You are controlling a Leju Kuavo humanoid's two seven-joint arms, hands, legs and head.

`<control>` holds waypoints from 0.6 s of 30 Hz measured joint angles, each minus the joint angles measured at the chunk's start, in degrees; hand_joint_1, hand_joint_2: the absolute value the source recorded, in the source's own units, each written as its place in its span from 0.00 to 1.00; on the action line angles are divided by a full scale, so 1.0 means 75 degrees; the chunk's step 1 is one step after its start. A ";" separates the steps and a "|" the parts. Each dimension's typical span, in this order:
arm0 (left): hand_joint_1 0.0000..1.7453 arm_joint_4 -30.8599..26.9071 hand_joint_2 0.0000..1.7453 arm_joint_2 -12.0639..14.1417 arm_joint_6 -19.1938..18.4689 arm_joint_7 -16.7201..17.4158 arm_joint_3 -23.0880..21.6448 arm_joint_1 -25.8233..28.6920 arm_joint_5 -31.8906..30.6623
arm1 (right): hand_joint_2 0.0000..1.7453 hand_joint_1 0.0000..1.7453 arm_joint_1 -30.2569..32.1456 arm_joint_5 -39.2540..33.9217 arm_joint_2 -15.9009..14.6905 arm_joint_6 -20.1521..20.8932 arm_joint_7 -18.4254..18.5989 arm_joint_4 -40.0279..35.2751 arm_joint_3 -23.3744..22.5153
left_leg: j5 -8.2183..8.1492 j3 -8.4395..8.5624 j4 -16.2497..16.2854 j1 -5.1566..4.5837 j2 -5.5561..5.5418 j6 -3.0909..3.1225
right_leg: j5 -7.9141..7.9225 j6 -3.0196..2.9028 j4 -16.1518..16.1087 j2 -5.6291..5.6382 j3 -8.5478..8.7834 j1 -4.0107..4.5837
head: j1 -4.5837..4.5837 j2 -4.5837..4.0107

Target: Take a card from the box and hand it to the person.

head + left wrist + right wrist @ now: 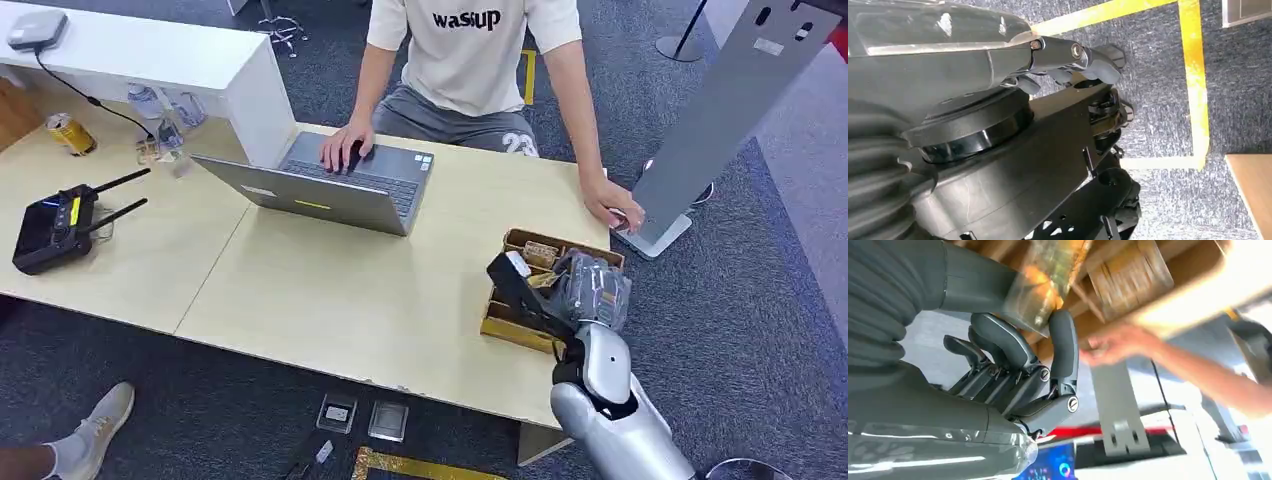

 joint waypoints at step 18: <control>0.00 0.0000 1.00 -0.0017 0.0079 0.0044 0.0003 0.0004 0.0058 | 1.00 1.00 0.0101 0.0539 -0.0303 -0.2966 -0.1491 -0.1919 -0.0644 | 0.0000 0.0000 0.0000 0.0000 -0.0002 0.0000 | 0.0000 0.0000 0.0000 0.0000 0.0003 0.0000 | 0.0003 0.0000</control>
